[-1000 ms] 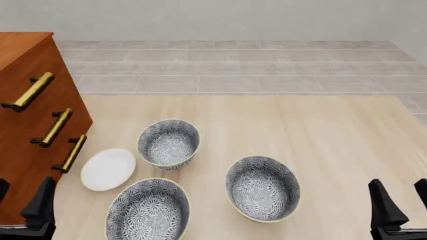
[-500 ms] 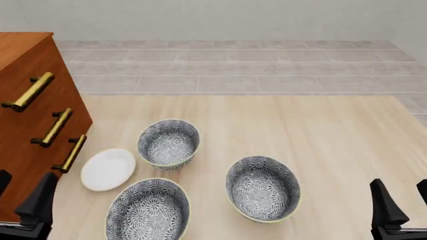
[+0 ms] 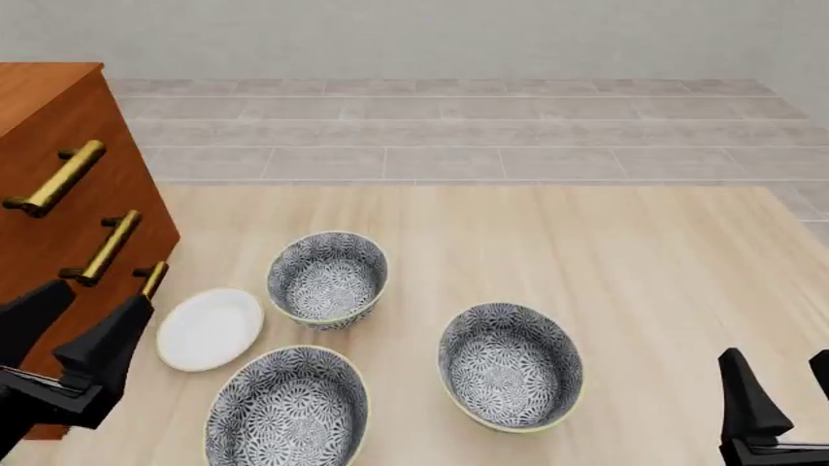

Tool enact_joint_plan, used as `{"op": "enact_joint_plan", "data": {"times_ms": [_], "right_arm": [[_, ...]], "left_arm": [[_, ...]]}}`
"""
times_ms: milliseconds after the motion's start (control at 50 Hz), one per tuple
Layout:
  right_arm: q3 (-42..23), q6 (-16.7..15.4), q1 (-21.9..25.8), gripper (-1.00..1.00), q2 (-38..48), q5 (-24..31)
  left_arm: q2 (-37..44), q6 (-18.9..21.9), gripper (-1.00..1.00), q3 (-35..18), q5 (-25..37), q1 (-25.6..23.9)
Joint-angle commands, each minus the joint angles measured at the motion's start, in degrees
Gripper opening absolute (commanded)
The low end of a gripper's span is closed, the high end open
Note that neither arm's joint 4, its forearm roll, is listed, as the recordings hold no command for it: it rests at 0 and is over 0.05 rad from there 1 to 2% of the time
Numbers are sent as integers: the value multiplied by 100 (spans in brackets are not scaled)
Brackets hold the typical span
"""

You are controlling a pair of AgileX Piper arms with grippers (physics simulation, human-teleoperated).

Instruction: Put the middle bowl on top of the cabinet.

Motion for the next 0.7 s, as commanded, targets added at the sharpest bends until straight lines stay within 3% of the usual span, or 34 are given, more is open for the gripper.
{"op": "enact_joint_plan", "data": {"times_ms": [20, 240, 260, 300, 340, 700], "right_arm": [[2, 11, -27, 100, 73, -70], [-3, -1, -77, 100, 143, -160], [-2, -6, -77, 100, 135, -155], [2, 4, -78, 100, 138, -157], [6, 4, -91, 100, 155, -168], [10, -17, -100, 100, 242, -239]], "left_arm": [[833, 86, 100, -622, 177, -556], [1719, -34, 100, -1150, 275, -1164], [1705, 208, 100, -1193, 292, -1122], [1842, 136, 100, -1260, 313, -1234], [1969, 459, 100, -1271, 299, -1310], [2806, 19, 100, -2062, 636, -1940]]}}
